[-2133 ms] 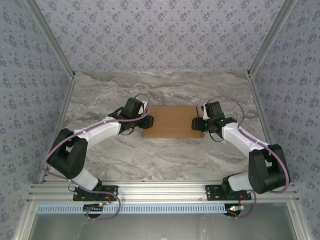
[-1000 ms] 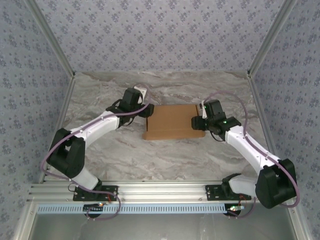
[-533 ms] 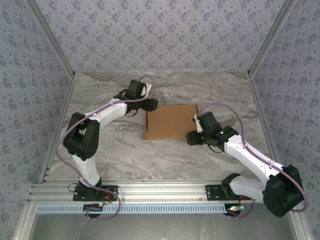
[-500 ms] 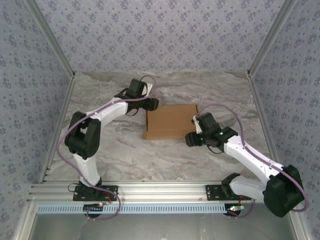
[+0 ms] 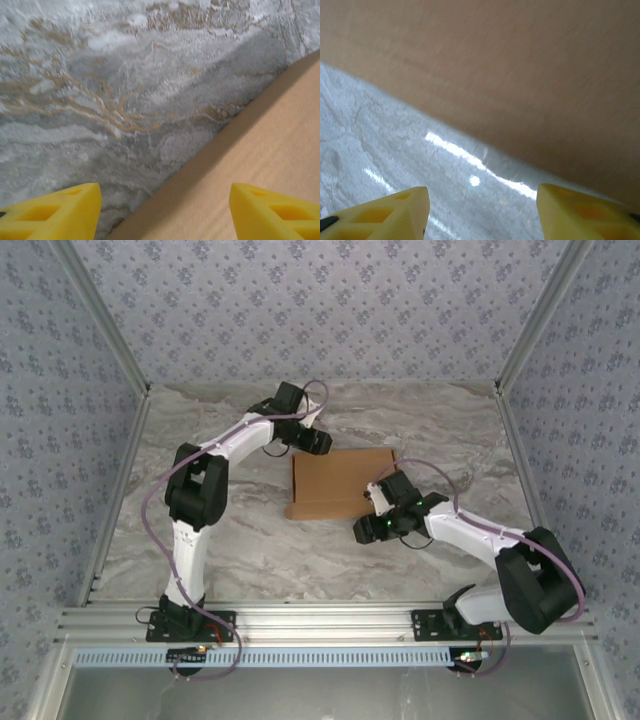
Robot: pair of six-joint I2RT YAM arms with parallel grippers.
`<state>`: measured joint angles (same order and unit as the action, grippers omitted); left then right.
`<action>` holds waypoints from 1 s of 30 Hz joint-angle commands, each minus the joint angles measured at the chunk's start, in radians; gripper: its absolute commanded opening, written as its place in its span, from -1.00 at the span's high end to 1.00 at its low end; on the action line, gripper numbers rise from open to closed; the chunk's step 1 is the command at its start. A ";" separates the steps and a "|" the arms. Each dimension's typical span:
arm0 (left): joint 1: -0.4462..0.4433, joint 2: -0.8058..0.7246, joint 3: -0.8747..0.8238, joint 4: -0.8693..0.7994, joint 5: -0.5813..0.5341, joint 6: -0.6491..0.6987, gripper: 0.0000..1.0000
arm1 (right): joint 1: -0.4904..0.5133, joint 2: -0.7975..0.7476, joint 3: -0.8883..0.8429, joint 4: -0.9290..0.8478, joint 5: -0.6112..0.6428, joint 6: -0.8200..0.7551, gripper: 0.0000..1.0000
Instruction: Fold the paper box
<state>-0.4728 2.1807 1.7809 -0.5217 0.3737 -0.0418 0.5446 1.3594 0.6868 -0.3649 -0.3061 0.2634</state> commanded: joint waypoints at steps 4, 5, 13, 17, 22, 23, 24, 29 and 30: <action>0.032 -0.036 -0.049 -0.038 0.138 -0.020 -0.30 | -0.107 0.043 0.075 0.046 -0.107 -0.065 -0.20; 0.033 -0.053 -0.079 -0.021 0.142 -0.030 -0.30 | -0.127 0.046 0.077 0.051 -0.116 -0.068 -0.20; 0.043 -0.193 -0.331 0.133 0.164 -0.125 -0.30 | -0.304 0.071 0.102 0.063 -0.191 -0.082 -0.23; 0.044 -0.252 -0.408 0.193 0.178 -0.154 -0.32 | -0.340 0.074 0.085 0.067 -0.228 -0.054 -0.23; 0.048 -0.235 -0.365 0.156 0.080 -0.124 -0.38 | -0.319 0.030 0.020 0.125 -0.276 0.004 -0.24; 0.048 -0.223 -0.342 0.143 0.067 -0.114 -0.40 | -0.312 0.017 0.012 0.132 -0.275 0.012 -0.24; 0.049 -0.211 -0.322 0.134 0.058 -0.105 -0.41 | -0.306 0.003 0.004 0.139 -0.275 0.020 -0.25; 0.048 -0.130 -0.194 0.059 0.071 -0.055 -0.44 | -0.301 -0.054 -0.012 0.127 -0.265 0.033 -0.26; 0.048 -0.112 -0.170 0.047 0.082 -0.046 -0.44 | -0.304 -0.061 -0.013 0.126 -0.262 0.033 -0.26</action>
<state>-0.4263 2.0205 1.5440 -0.4122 0.4484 -0.1349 0.2420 1.3319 0.6807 -0.2420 -0.5545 0.2760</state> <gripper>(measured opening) 0.720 0.630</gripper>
